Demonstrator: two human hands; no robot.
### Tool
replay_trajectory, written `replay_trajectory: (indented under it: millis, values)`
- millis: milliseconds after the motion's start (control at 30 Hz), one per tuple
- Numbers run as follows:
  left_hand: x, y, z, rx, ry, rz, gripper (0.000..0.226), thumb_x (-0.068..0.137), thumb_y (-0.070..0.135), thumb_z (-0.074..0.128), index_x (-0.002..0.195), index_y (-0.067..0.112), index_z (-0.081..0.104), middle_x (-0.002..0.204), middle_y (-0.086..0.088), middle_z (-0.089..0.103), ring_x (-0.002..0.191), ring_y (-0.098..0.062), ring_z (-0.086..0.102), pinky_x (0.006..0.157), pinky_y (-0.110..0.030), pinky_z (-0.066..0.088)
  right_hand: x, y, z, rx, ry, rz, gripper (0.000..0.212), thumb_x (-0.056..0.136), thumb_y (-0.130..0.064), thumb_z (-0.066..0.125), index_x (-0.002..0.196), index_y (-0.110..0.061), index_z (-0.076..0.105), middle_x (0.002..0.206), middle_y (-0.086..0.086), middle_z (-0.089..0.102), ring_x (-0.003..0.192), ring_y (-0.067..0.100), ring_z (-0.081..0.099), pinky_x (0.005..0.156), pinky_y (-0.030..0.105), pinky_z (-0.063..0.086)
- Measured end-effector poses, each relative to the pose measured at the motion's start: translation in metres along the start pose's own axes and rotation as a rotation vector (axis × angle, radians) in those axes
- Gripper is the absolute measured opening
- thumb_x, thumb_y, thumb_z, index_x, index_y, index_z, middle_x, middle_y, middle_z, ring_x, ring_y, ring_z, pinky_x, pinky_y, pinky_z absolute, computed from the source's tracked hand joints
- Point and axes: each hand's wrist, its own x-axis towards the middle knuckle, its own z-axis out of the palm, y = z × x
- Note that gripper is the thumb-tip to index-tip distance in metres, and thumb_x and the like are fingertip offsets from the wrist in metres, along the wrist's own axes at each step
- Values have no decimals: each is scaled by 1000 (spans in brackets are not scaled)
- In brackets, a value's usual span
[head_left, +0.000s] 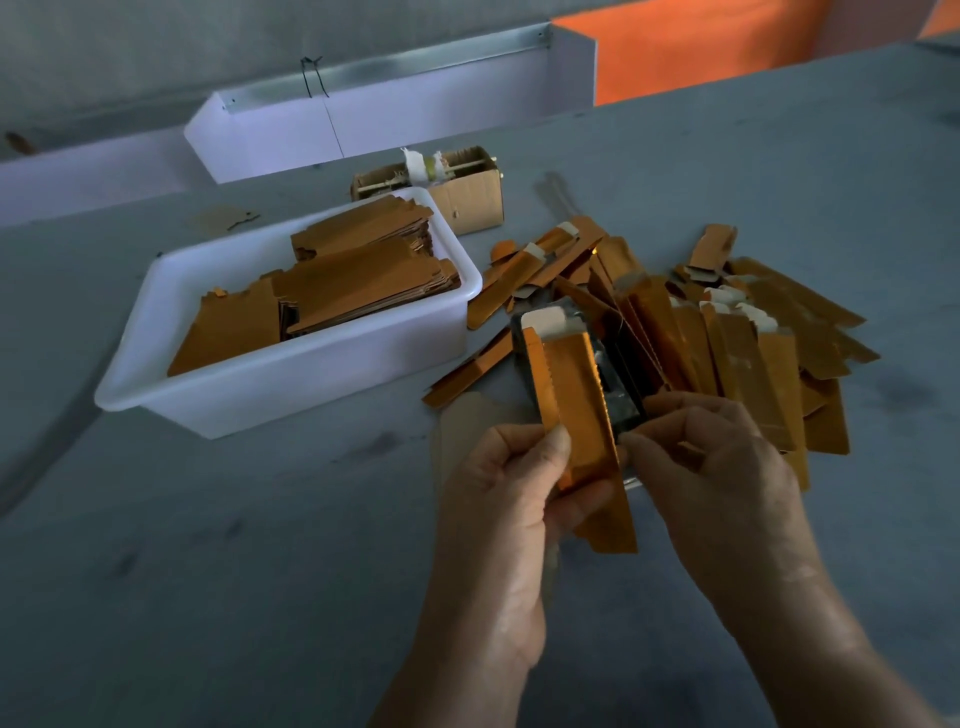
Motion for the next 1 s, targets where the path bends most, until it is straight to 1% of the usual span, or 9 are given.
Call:
replay_trajectory:
  millis: [200,300,433,567,633,700,833,933,1000]
  values:
    - [7,4,4,145,-39,-13,6,90,11,61,89,6,61,97,-17,72,85,-26,73,58,-21,56,-4,4,4,11,26,-58,22,80,-19,69,66,-30,56,100,-12,51,99,12,53,68,10,34]
    - [9,6,5,235,-38,-2,4,91,10,61,88,7,62,91,-12,73,80,-22,73,60,-23,57,-4,3,2,-85,41,-129,13,80,-13,70,70,-17,63,101,-7,53,98,16,54,69,12,36]
    - [9,9,6,356,-18,10,4,90,13,63,86,12,65,87,-7,73,84,-21,72,75,-35,61,-5,1,1,-320,59,-201,5,81,-2,66,76,-4,65,103,7,57,97,24,52,74,24,38]
    - [8,14,7,323,-40,-30,2,89,10,63,87,10,65,97,-13,72,89,-27,72,80,-40,59,-5,-4,-22,-42,-5,-182,11,84,-20,60,76,-26,56,87,-7,56,73,6,54,57,11,36]
    - [7,16,6,275,-70,-55,3,90,7,62,88,7,64,97,-16,73,85,-27,73,74,-34,61,-3,-11,-36,259,-149,-106,4,76,-34,61,75,-30,61,76,-4,60,69,5,57,55,17,46]
    - [4,17,4,237,-86,-65,3,89,5,61,87,4,64,93,-15,73,80,-25,73,67,-28,60,-3,-16,-42,439,-321,-84,20,65,-43,59,79,-30,66,77,-3,65,69,7,60,60,21,52]
    - [-4,15,0,291,-99,-48,4,87,7,64,87,5,67,82,-9,75,75,-20,74,64,-26,59,-4,-19,-40,382,-446,-168,22,67,-38,56,84,-35,69,81,-7,69,73,4,61,58,10,48]
    - [-7,14,-3,342,-111,-43,5,88,9,64,89,6,68,82,-9,75,77,-21,73,71,-32,61,-4,-19,-36,258,-438,-217,17,76,-28,60,86,-40,68,81,-11,68,76,5,61,61,12,48]
    - [-9,15,-2,345,-109,-28,6,88,9,65,89,5,68,81,-10,75,76,-21,73,71,-33,61,-5,-21,-35,176,-430,-246,26,82,-21,60,91,-44,67,82,-14,67,78,5,61,64,15,50]
